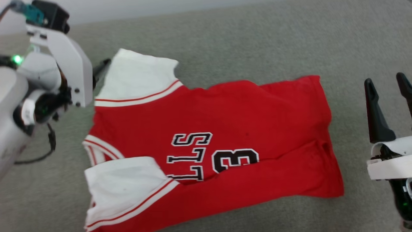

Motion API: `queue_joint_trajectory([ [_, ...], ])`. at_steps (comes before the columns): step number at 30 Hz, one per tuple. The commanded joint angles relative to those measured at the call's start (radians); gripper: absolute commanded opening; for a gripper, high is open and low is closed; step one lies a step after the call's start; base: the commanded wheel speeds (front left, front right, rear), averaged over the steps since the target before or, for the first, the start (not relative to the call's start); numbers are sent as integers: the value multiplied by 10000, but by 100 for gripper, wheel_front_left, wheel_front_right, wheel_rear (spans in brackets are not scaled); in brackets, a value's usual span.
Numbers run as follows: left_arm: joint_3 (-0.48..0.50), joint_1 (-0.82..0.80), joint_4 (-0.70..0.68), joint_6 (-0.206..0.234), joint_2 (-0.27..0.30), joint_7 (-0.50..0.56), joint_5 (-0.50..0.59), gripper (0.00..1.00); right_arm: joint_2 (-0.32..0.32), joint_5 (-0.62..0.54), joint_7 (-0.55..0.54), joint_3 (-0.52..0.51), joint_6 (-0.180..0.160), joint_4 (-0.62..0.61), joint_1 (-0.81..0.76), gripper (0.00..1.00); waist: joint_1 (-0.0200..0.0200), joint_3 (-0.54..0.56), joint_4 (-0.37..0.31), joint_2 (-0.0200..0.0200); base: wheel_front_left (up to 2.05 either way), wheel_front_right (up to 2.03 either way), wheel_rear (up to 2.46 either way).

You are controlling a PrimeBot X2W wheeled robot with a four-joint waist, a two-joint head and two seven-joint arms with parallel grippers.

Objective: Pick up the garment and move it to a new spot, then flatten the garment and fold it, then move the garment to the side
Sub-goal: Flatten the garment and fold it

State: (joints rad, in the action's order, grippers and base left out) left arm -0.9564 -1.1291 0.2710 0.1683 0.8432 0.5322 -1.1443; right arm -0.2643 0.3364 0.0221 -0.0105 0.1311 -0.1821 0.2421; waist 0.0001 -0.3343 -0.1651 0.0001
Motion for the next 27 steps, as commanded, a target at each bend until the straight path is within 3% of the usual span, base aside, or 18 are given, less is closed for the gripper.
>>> queue_joint_trajectory([
  [1, -21, -257, 329, -137, -98, -7, 122, 100, 192, -170, 470, -8, -7, 85, 209, 100, -1, -571, -579, -1, 0, 0, 0],
  [6, -276, -985, 1517, -652, -362, 507, 414, 100, 608, -285, 1350, 109, -7, 513, 253, 100, -1, -1018, -1073, -1, 0, 0, 0],
  [12, -501, -1778, 2904, -1044, -748, 1309, 534, 100, 857, -300, 1678, 370, -7, 915, 352, 100, -1, -1531, -1534, -1, 0, 0, 0],
  [21, -944, -2123, 4923, -1019, -1260, 2289, 656, 100, 901, -324, 1849, 598, -7, 1180, 578, 100, -1, -1891, -1815, -1, 0, 0, 0],
  [22, -1042, -2090, 5102, -1044, -1309, 2436, 697, 93, 874, -281, 1848, 630, -7, 1158, 617, 100, -1, -1899, -1816, -1, 0, 0, 0],
  [23, -1073, -2049, 5324, -1012, -1364, 2566, 662, 63, 846, -202, 1807, 686, -9, 1134, 642, 100, -1, -1903, -1811, -1, 0, 0, 0],
  [24, -1102, -1937, 5509, -1004, -1427, 2845, 536, 0, 782, -136, 1718, 740, -9, 1139, 664, 100, -1, -1896, -1801, -1, 0, 0, 0],
  [27, -1236, -1817, 5729, -1183, -1546, 3406, 419, 0, 593, 196, 1234, 927, -9, 1053, 829, 100, -1, -1869, -1715, -1, 0, 0, 0],
])
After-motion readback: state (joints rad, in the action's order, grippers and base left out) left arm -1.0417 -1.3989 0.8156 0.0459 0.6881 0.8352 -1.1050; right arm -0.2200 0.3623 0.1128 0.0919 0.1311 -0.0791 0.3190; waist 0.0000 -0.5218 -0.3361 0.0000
